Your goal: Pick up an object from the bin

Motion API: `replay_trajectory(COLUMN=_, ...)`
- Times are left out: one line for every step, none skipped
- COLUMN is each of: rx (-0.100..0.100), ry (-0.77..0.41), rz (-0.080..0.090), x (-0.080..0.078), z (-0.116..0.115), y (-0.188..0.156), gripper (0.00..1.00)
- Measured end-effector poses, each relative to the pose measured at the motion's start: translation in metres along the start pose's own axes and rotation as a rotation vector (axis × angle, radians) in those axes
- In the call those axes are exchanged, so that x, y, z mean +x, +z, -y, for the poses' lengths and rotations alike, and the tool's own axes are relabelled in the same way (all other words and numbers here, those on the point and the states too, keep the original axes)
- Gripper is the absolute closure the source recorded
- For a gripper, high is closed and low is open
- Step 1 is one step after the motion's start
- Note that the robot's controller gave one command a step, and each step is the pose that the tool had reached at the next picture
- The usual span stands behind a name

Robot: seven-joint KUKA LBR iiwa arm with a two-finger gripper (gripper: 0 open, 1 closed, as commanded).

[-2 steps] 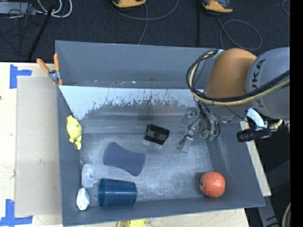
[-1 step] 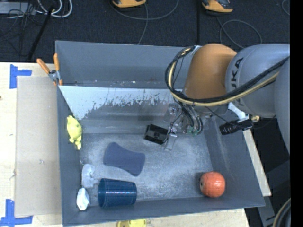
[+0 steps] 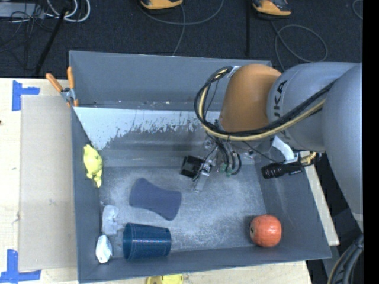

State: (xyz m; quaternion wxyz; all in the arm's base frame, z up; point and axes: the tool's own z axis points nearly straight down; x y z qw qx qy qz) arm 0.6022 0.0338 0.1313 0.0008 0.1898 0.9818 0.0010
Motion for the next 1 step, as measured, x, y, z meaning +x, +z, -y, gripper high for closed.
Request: replay_trajectory(rx=0.003, ry=-0.013, rz=-0.002, x=0.0008, z=0.0081, y=0.0213, gripper=0.0)
